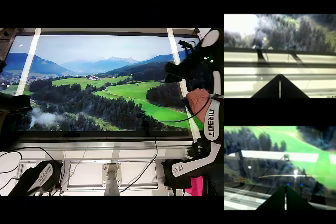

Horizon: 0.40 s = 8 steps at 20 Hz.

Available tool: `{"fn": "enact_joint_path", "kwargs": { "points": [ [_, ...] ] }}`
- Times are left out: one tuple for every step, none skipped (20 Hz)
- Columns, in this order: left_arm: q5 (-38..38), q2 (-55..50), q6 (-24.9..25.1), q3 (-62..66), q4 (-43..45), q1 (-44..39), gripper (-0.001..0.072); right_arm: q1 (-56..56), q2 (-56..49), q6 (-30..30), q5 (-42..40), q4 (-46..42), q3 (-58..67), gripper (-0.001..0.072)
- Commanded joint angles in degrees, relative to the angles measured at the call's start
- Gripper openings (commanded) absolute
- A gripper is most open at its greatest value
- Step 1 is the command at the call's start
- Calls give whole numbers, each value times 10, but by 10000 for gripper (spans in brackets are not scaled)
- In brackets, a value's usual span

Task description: Fold the clothes and pants, and hang the long-sleeved shirts on hangers.

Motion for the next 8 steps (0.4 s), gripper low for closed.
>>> {"fn": "enact_joint_path", "kwargs": {
  "points": [
    [-20, 2, -5, 2, 10, 0, 12, 44, 0, 0, -28, -8, 0, 10],
    [-20, 2, -5, 2, 10, 0, 12, 50, 0, 0, -27, -8, 0, 10],
    [-20, 2, -5, 2, 10, 0, 12, 55, 0, 0, -27, -7, 0, 9],
    [-20, 2, -5, 2, 10, 0, 12, 57, 0, 0, -27, -7, 0, 10],
    [-20, 2, -5, 2, 10, 0, 12, 59, 0, 0, -27, -6, 0, 10],
    [-20, 2, -5, 2, 10, 0, 12, 59, 0, 0, -27, -6, 0, 10],
    [-20, 2, -5, 2, 10, 0, 12, 59, 0, 0, -27, -6, 0, 10],
    [-20, 2, -5, 2, 10, 0, 12, 59, 0, 0, -28, -6, 0, 10]
  ]
}}
